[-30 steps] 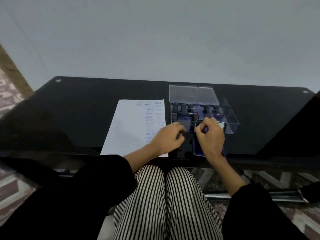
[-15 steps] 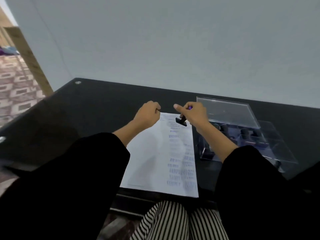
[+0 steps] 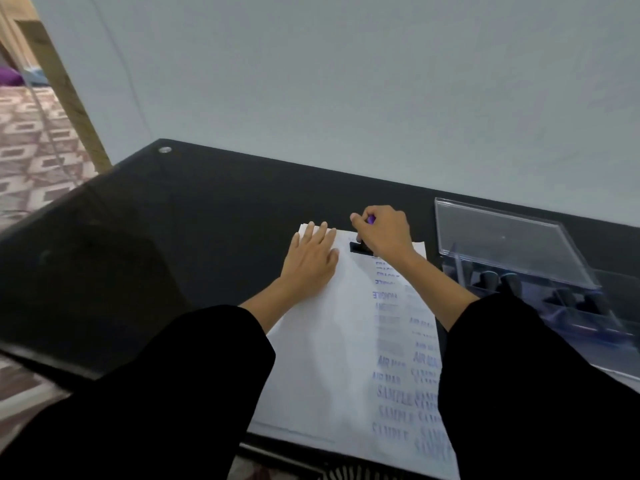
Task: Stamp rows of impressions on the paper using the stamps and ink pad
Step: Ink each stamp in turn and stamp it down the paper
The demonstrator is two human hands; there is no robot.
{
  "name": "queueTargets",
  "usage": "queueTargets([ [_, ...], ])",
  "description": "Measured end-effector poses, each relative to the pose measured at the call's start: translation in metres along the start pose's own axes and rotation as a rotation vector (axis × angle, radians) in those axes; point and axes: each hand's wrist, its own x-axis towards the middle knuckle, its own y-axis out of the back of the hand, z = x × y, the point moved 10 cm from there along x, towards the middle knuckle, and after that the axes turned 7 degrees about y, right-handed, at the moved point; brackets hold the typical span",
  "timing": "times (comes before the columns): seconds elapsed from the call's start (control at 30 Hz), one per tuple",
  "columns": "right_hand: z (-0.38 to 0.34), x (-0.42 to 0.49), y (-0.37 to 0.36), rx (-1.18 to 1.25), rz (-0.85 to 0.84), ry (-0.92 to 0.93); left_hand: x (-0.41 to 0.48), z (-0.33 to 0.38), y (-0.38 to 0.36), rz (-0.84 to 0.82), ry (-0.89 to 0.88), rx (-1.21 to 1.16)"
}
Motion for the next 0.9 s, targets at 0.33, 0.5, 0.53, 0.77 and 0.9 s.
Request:
queueTargets([
  [0.33, 0.005, -0.002, -0.003, -0.044, 0.006, -0.033, -0.002, 0.0, -0.002, 0.031, -0.014, 0.092],
  [0.5, 0.008, -0.003, -0.009, -0.04, 0.0, -0.047, -0.002, 0.0, -0.003, 0.034, -0.008, 0.106],
  [0.53, 0.008, -0.003, -0.009, -0.039, 0.004, -0.046, -0.002, 0.0, -0.003, 0.033, -0.007, 0.107],
  [0.77, 0.0, -0.004, -0.017, -0.153, -0.009, 0.008, -0.001, 0.0, -0.004, 0.034, -0.004, 0.119],
  [0.9, -0.003, -0.005, -0.017, -0.195, 0.032, 0.011, 0.0, 0.0, -0.006, 0.035, -0.004, 0.125],
])
